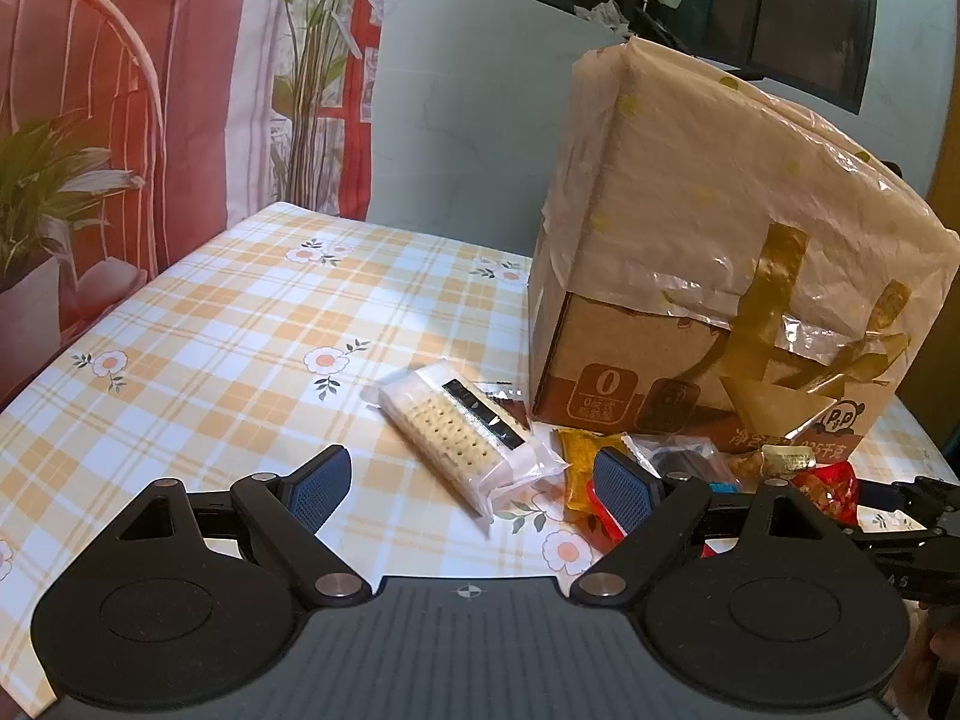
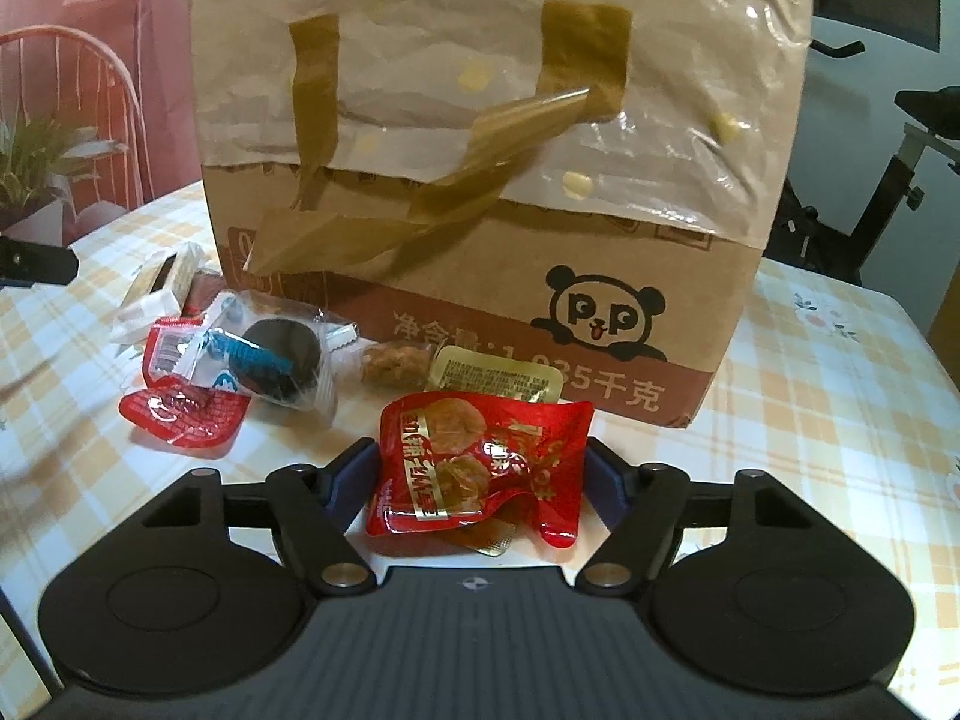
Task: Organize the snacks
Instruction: 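Lower the left tool toward the white cracker pack while the right tool approaches the red meat pack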
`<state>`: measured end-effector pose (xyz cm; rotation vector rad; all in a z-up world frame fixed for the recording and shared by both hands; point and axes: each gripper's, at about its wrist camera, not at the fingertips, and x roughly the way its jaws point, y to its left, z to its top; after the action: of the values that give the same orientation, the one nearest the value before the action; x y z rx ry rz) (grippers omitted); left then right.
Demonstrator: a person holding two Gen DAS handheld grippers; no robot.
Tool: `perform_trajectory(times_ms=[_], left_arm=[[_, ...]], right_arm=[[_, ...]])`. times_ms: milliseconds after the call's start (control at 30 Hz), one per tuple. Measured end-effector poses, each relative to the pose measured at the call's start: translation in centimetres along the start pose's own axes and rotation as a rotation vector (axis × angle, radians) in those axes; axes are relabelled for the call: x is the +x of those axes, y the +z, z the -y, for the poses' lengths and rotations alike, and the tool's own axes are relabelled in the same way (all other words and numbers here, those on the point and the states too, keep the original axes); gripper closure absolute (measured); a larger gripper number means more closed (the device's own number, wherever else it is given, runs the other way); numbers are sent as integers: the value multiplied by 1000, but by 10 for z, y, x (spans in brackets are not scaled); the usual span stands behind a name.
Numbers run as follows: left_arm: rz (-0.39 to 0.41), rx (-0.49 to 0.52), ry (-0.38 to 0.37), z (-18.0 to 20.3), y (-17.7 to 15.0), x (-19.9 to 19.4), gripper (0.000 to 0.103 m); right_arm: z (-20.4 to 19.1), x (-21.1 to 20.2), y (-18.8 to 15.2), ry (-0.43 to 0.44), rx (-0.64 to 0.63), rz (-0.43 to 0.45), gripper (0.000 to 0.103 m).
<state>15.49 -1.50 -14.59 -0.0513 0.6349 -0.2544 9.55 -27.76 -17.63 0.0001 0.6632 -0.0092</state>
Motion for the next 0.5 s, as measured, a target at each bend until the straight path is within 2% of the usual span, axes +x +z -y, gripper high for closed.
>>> perform_trajectory(times_ms=[500], left_arm=[[0,1,-1,-1,0,0,14]], right_arm=[[4,-6,-1,-1,23,23,29]])
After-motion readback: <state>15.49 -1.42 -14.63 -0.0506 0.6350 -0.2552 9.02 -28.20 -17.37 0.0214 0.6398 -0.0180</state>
